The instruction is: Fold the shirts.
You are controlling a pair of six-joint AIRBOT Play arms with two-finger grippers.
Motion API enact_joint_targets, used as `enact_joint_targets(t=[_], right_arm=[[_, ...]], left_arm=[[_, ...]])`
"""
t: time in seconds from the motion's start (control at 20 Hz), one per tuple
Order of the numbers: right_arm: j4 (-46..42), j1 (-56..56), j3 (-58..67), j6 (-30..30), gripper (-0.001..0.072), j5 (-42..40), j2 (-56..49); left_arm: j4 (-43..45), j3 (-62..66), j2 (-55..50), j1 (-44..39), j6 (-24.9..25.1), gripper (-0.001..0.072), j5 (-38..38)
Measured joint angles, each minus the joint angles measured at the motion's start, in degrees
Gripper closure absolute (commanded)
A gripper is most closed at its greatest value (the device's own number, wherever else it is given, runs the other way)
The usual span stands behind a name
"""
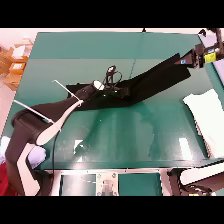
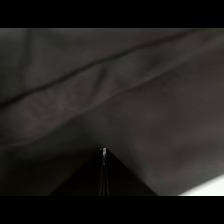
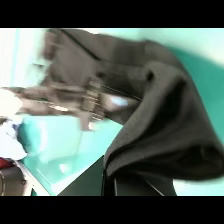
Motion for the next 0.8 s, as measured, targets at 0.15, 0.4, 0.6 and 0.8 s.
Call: enact_joint_targets(t=[0.15,0.4,0.6,0.8], right_arm=[[1.64,1.55,1.01,0.2,0.0695,0.61,1.05],[2.89,2.54,1.55,1.03,0.0695,0.7,1.84],[5.51,5.77,1.55,2.6,0.0695,-0.72,2.16],[6.43,14.8,-0.35,4.22,0.0695,-6.25,2.08]], left_arm=[[-2.38,2.45,-2.25,-0.74,0.02,0.0683,0.24],[-1.77,6.62,-2.99,3.02,0.02,0.0684,-9.77],[6.32,14.69,-3.06,13.79,-5.2,0.0684,-31.82],[23.41,24.46,-3.04,24.24,-12.46,0.0683,-55.3]])
